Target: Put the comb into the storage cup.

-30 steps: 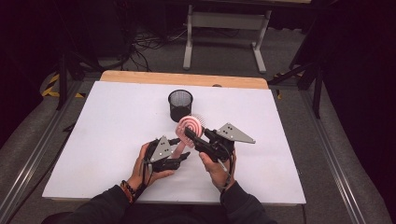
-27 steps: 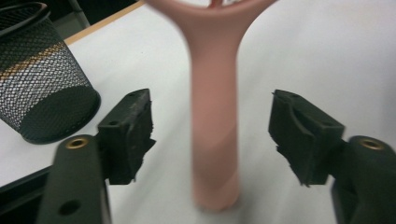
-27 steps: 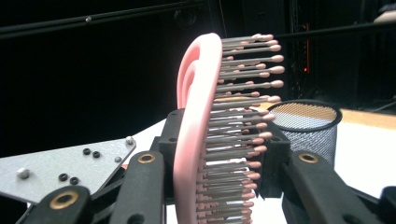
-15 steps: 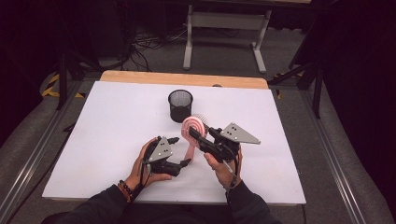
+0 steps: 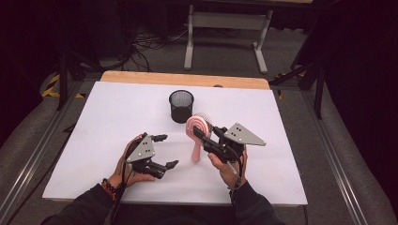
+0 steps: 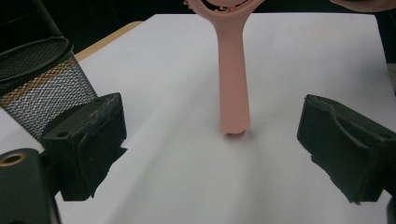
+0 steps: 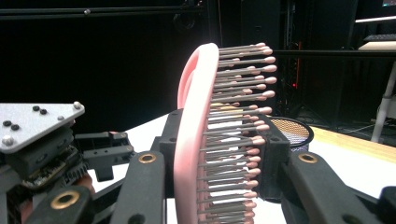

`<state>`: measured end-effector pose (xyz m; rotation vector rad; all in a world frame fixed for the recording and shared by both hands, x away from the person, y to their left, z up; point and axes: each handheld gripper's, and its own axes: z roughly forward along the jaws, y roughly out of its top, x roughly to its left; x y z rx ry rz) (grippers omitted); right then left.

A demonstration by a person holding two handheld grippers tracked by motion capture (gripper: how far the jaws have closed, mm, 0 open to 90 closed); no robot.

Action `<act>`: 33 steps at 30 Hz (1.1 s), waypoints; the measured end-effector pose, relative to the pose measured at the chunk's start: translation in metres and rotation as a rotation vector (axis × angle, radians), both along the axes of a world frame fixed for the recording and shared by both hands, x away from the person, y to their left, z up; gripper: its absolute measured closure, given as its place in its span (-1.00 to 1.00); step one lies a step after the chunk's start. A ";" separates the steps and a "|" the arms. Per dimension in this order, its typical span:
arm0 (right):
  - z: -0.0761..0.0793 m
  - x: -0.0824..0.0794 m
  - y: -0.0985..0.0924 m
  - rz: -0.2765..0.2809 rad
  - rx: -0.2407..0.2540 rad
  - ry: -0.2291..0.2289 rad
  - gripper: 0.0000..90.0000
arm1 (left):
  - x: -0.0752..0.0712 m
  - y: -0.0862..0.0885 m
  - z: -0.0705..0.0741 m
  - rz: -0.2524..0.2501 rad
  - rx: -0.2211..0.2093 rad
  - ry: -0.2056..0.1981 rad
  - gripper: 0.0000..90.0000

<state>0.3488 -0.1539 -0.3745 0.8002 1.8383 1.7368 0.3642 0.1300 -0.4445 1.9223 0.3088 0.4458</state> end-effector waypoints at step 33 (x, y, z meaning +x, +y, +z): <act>0.057 0.047 -0.019 -0.088 0.003 -0.109 0.39 | -0.015 0.112 -0.023 0.177 -0.049 0.008 -0.92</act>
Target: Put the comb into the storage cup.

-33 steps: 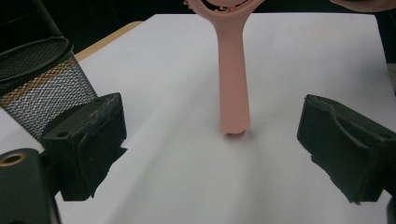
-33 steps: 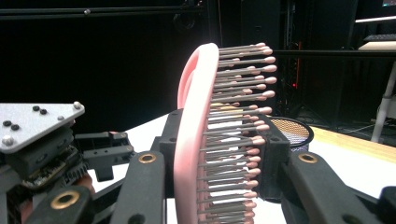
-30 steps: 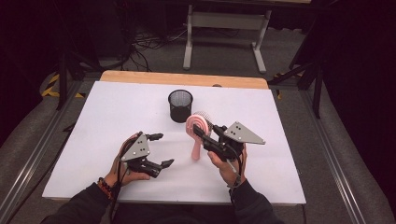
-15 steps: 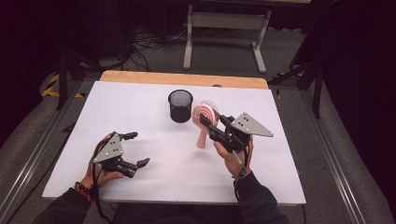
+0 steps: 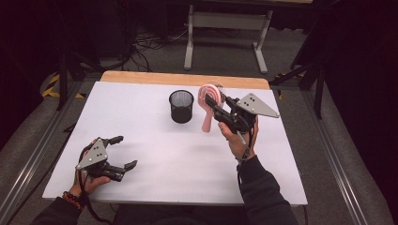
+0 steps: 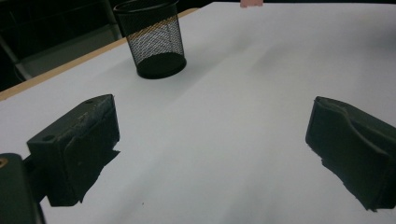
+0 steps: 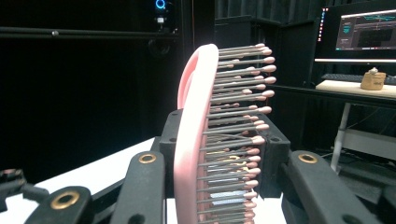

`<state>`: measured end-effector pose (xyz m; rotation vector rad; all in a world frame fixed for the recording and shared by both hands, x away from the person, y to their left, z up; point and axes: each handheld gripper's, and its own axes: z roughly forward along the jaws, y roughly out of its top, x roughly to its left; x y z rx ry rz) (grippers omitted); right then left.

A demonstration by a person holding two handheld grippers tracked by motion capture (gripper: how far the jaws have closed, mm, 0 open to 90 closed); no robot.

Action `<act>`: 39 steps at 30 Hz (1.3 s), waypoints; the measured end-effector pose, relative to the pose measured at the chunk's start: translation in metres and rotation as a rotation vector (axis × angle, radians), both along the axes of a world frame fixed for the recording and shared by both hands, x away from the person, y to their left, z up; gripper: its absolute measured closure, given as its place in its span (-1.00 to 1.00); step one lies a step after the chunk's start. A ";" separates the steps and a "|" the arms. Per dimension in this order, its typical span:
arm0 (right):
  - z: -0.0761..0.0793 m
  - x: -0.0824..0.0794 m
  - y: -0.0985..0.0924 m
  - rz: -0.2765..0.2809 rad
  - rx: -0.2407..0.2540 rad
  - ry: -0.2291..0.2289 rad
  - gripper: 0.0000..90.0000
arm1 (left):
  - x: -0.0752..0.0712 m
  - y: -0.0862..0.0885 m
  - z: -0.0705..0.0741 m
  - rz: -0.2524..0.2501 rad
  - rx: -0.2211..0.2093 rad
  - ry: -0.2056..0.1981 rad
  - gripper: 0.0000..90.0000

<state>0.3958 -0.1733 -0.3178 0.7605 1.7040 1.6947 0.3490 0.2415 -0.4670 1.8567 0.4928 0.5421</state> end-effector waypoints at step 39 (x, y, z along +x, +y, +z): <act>0.034 0.071 0.051 -0.022 0.015 -0.034 0.40 | -0.002 0.010 -0.003 0.016 -0.006 0.015 -0.92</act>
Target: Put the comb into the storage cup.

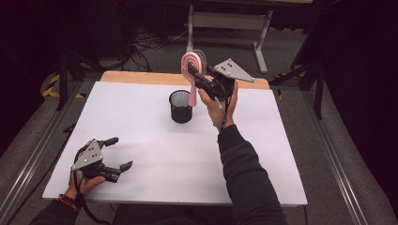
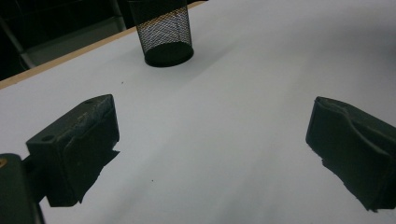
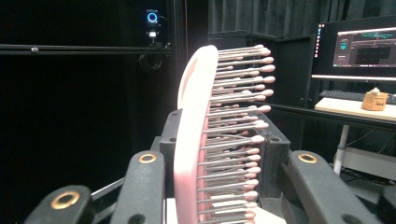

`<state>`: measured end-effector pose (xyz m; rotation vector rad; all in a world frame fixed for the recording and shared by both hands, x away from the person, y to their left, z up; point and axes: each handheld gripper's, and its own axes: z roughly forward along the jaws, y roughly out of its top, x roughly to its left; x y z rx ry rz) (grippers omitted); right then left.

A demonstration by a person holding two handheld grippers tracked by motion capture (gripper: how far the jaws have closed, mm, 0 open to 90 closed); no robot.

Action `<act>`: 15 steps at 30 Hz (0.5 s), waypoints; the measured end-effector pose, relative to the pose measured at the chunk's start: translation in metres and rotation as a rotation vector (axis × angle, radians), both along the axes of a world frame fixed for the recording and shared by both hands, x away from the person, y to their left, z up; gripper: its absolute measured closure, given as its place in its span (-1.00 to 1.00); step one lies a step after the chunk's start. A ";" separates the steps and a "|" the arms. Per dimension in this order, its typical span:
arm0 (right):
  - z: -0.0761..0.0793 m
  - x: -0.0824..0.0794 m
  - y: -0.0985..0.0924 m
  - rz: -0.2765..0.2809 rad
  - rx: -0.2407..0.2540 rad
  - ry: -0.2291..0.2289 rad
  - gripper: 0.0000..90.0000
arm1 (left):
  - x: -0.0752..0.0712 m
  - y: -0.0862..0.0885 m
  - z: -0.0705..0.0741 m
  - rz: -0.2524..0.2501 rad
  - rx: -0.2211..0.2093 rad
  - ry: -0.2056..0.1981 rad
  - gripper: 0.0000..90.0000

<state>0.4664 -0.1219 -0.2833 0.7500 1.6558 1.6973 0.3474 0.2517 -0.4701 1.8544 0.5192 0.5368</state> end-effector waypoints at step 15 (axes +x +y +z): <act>0.005 0.013 0.007 -0.008 0.013 -0.003 0.40 | 0.001 0.000 -0.001 -0.015 -0.003 -0.001 -0.91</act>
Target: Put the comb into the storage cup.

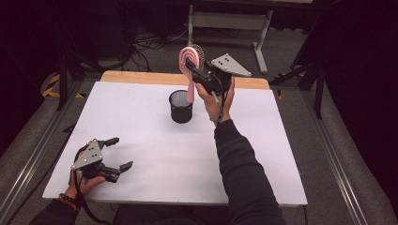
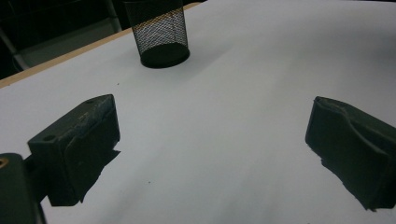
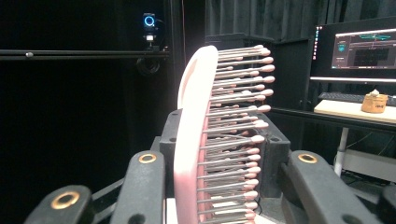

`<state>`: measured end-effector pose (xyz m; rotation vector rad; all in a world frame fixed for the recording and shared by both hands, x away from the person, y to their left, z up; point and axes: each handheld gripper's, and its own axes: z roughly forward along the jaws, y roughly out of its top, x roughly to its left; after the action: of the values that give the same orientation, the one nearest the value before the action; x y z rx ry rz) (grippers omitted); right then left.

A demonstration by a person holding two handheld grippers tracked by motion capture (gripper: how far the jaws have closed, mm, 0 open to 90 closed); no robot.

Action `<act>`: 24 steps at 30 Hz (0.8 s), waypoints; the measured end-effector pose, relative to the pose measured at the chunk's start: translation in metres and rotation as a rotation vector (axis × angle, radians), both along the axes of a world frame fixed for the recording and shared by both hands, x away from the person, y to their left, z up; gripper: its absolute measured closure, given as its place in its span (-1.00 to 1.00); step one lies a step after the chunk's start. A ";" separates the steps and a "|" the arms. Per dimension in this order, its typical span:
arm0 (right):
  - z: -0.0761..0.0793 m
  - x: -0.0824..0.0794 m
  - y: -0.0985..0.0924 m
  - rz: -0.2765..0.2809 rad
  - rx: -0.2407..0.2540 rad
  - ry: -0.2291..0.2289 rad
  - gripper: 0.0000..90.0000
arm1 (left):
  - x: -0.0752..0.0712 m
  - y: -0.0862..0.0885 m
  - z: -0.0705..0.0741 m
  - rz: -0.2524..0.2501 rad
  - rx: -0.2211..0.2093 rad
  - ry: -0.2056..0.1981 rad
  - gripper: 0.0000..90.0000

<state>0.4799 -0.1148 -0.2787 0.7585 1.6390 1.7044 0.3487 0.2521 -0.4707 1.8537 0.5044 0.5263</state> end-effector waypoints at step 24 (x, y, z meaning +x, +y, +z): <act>-0.009 0.011 0.019 -0.011 -0.016 0.006 0.40 | -0.001 0.001 0.000 0.011 -0.005 -0.009 -0.91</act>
<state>0.4908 -0.0960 -0.2875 0.7648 1.6479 1.6810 0.3476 0.2527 -0.4705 1.8442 0.5095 0.5404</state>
